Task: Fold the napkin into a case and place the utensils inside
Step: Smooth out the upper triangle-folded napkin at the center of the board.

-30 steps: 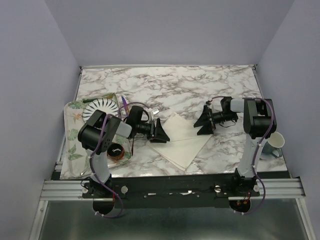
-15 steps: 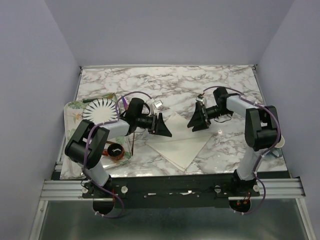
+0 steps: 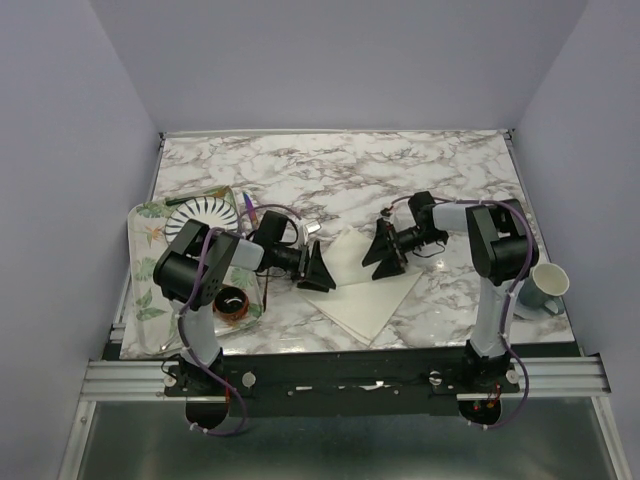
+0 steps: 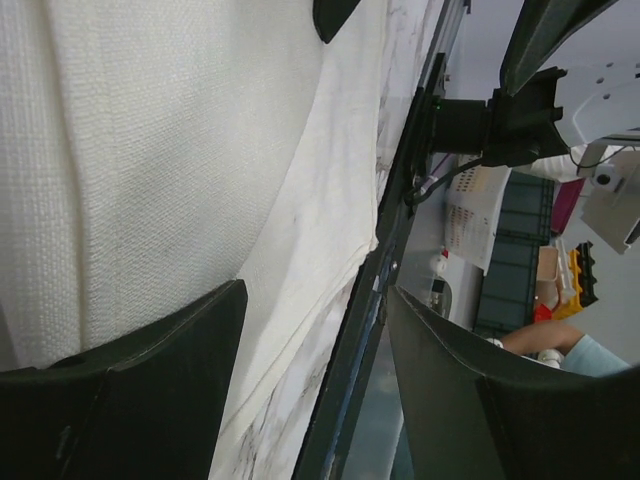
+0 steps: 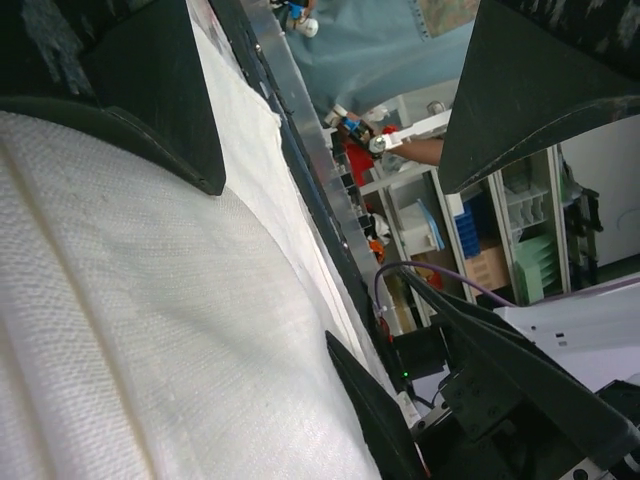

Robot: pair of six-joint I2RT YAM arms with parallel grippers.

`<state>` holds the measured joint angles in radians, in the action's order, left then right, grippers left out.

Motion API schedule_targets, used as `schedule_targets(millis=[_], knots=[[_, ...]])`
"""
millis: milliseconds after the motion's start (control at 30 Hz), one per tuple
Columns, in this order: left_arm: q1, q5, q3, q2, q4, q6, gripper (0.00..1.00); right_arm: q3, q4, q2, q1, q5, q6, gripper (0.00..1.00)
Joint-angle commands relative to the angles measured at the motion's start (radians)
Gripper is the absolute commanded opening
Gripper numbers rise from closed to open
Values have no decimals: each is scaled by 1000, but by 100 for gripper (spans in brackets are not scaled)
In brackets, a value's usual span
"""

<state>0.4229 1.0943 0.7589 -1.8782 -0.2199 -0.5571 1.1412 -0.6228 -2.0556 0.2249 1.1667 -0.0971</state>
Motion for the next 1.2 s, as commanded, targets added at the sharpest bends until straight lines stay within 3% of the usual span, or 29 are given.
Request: schedule_targets(millis=[0,300,467,567,600,700,967,1167], knots=[[-47,-143,-27,-85,74,95,74,-40,22,-69,-61,-148,16,96],[-55,-129,-36,-39,71,103,74,2,-158,-15,-133,-200,206,95],[-16,-100,-6,107,56,71,72,0,-250,107,-133,-65,232,91],[45,-111,40,180,2,-4,70,-41,-255,159,-139,-73,212,79],[60,-117,52,188,-16,-29,69,-49,-253,169,-150,-78,208,69],[129,-155,91,163,-100,-119,68,-58,-233,157,-170,-133,188,54],[252,-247,239,-77,-284,-291,68,-24,-134,75,-171,-317,106,42],[269,-261,244,-163,-232,-271,67,-21,-95,58,-171,-421,102,28]])
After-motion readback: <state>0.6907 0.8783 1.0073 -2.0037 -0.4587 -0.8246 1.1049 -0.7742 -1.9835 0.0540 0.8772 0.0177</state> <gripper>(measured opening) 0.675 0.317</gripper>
